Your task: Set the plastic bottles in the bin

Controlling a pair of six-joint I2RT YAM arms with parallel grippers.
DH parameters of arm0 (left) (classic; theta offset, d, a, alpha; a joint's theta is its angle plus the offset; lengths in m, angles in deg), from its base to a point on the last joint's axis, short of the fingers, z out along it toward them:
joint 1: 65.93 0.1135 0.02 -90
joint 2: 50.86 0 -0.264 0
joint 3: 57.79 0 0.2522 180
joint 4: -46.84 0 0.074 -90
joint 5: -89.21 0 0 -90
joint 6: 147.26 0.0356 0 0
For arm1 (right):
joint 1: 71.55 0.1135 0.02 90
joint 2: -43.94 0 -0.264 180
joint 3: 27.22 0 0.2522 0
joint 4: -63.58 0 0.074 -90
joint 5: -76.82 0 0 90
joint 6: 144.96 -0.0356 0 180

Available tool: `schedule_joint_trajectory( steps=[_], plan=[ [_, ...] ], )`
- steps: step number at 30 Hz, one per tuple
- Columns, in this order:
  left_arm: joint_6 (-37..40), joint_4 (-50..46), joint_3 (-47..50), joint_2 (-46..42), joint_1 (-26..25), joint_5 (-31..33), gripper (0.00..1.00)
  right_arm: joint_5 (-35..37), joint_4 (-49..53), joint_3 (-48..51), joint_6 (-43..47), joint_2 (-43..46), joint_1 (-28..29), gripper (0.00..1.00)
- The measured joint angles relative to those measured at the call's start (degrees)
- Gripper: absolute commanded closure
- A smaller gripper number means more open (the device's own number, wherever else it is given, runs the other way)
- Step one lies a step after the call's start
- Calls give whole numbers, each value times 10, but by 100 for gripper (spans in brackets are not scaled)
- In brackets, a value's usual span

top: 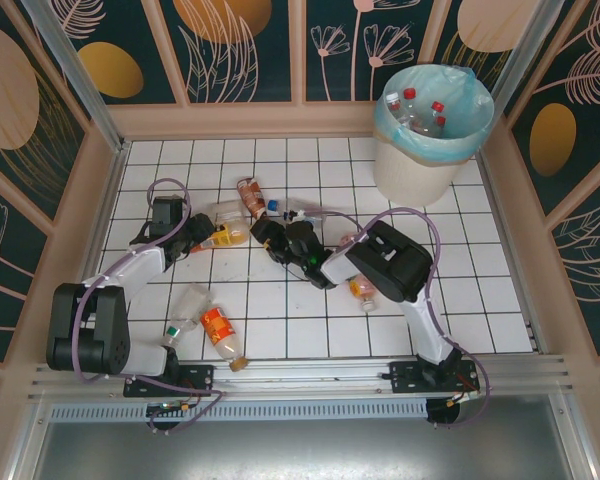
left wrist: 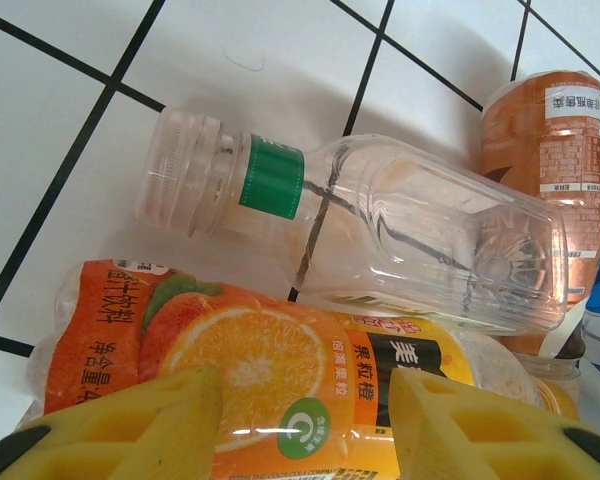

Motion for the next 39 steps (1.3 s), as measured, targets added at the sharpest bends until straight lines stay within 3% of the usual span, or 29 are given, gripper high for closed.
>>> schedule_joint_trajectory(
  steps=[21, 31, 39],
  plan=[
    [6, 21, 25, -15, 0, -5, 49, 26, -26, -23, -60, -28, 0, 38],
    [9, 21, 40, -31, 0, -9, 48, 35, 17, -52, -109, -31, 0, 36],
    [11, 19, 45, -37, 0, -13, 48, 45, 35, -68, -140, -36, 1, 40]
  ],
)
